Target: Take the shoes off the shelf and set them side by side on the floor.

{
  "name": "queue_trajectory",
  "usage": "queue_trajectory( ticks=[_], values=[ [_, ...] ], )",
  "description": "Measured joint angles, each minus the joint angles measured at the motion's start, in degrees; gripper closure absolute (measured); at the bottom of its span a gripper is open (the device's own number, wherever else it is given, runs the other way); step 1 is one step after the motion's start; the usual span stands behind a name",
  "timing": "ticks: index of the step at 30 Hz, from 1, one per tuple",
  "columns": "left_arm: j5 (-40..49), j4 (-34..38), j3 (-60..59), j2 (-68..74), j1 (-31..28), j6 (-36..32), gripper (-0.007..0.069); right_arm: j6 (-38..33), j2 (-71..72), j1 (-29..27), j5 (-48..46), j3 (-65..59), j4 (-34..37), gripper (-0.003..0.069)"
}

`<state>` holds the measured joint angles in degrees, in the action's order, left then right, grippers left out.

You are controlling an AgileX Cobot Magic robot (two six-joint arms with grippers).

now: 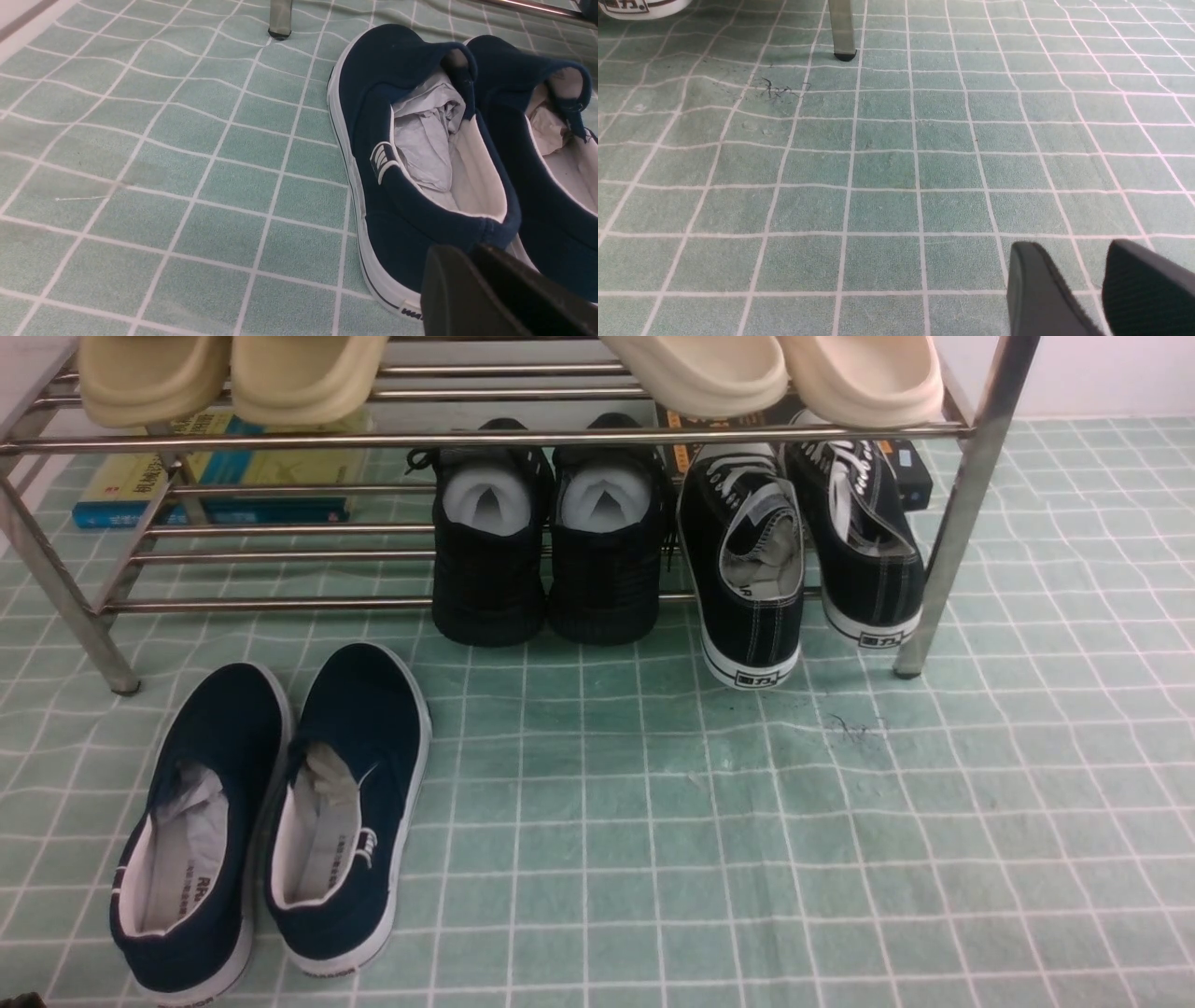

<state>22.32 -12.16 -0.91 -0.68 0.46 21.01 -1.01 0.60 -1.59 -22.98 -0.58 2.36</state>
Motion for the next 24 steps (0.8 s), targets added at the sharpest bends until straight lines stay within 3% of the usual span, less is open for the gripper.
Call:
queue_trajectory(
  ticks=[24],
  values=[
    [0.0,-1.6,0.0,0.0,0.0,0.0,0.0516,0.0,0.0,0.0,0.0,0.0,0.0,0.042]
  ],
)
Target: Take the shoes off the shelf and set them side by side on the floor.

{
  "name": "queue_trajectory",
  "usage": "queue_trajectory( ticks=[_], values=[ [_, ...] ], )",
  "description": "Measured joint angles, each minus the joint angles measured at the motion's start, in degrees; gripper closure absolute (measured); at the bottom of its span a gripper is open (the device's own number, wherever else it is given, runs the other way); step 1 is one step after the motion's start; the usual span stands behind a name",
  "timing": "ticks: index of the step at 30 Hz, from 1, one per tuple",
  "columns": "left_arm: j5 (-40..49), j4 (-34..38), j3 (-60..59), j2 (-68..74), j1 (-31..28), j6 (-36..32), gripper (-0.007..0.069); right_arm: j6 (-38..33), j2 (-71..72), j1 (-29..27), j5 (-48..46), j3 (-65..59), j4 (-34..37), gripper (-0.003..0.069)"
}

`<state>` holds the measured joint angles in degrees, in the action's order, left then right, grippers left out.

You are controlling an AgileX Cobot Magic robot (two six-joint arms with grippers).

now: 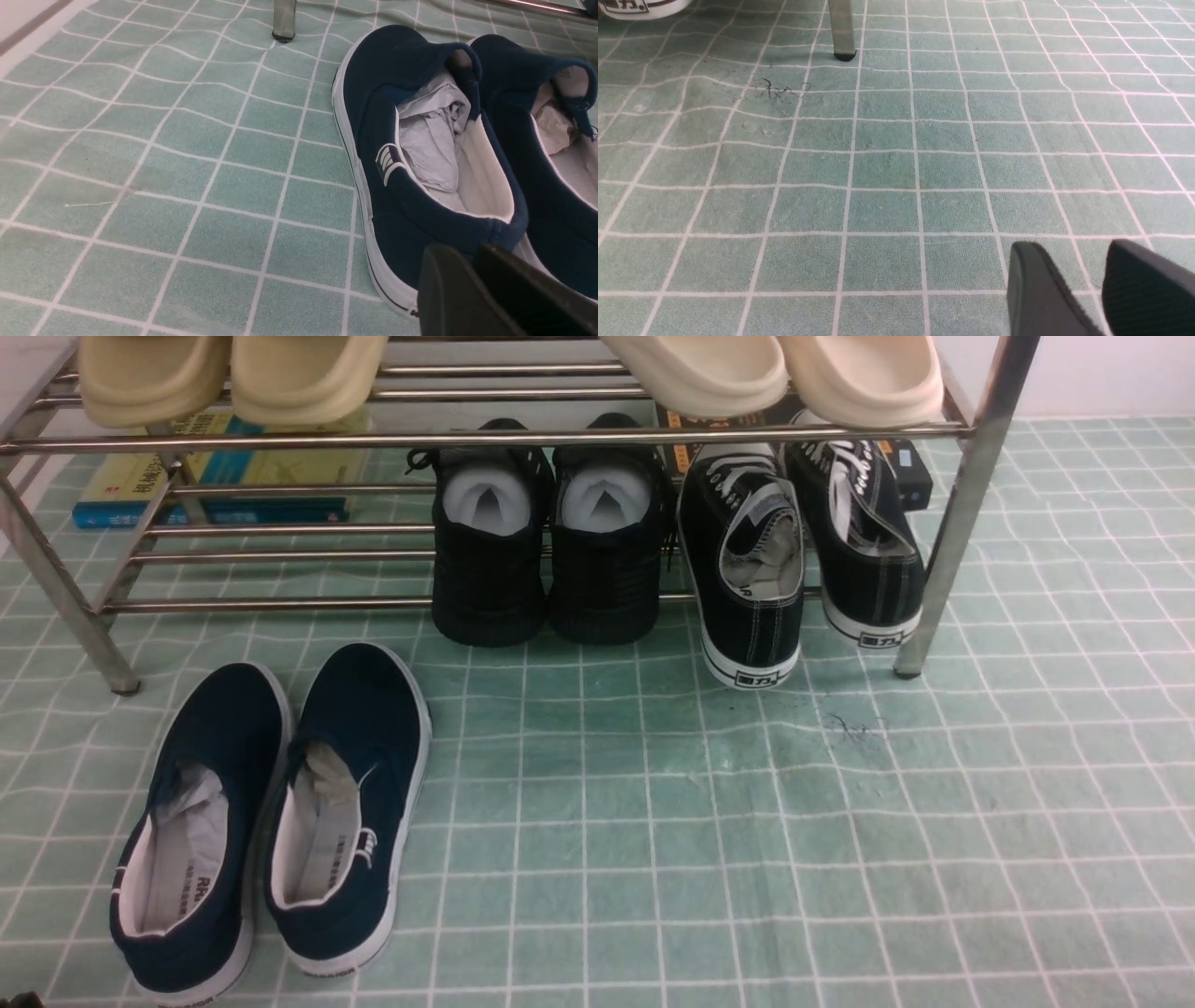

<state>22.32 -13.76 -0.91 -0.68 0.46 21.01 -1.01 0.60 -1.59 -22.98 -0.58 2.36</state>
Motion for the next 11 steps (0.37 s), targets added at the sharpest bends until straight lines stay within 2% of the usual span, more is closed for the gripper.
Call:
queue_trajectory(
  ticks=[11],
  values=[
    [0.0,-2.6,-0.1,0.0,0.0,0.0,0.0501,0.0,0.0,0.0,0.0,0.0,0.0,0.042]
  ],
)
